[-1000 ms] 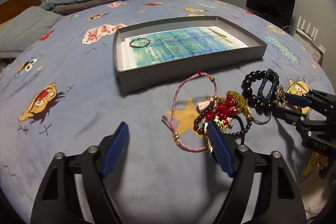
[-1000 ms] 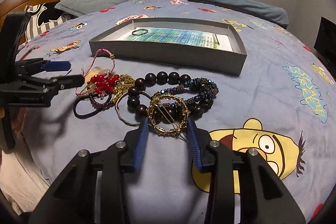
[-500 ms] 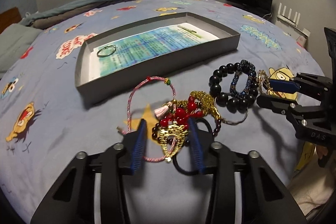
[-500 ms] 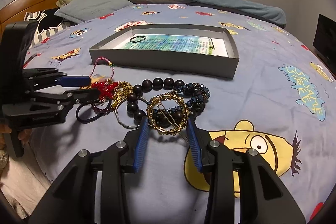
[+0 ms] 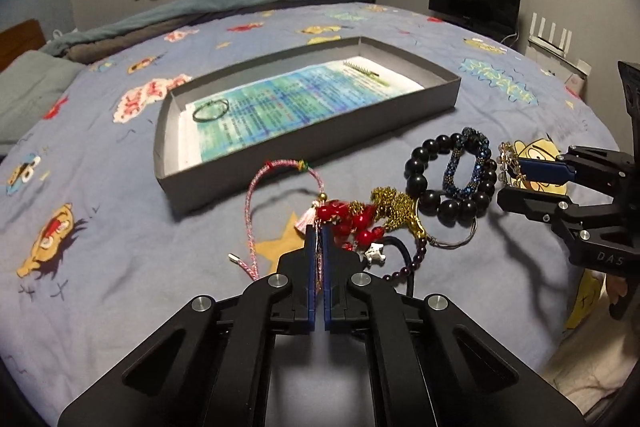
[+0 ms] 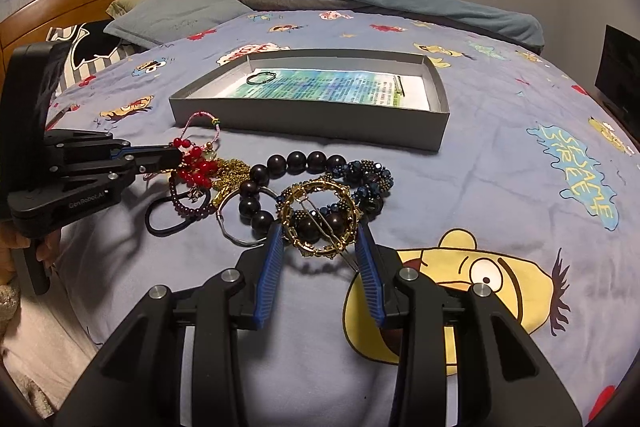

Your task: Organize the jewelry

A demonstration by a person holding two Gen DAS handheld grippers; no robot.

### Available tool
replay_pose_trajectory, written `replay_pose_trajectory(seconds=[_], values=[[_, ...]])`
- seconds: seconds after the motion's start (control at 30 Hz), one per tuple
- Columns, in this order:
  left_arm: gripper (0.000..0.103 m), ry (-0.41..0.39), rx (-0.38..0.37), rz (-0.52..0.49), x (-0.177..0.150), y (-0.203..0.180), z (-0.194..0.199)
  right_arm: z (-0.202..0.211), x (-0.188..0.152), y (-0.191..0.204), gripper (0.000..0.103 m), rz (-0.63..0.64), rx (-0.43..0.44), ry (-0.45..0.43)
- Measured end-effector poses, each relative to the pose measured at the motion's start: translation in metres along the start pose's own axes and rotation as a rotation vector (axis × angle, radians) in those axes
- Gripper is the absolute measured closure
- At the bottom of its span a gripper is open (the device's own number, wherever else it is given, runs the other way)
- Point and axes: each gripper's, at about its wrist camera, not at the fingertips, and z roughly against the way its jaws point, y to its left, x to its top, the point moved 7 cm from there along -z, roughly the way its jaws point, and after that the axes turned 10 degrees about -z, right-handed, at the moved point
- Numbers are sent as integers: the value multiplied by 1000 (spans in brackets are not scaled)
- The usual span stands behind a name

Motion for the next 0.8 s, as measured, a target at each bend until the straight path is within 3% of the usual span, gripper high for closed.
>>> replay_pose_trajectory(seconds=[0.5,0.8], values=[[100,-129,-35,-4,46,1,51,11,25,-1,66,-37,10,-54],[100,-151,-73,13,69,21,72,12,37,2,66,-40,17,-67]])
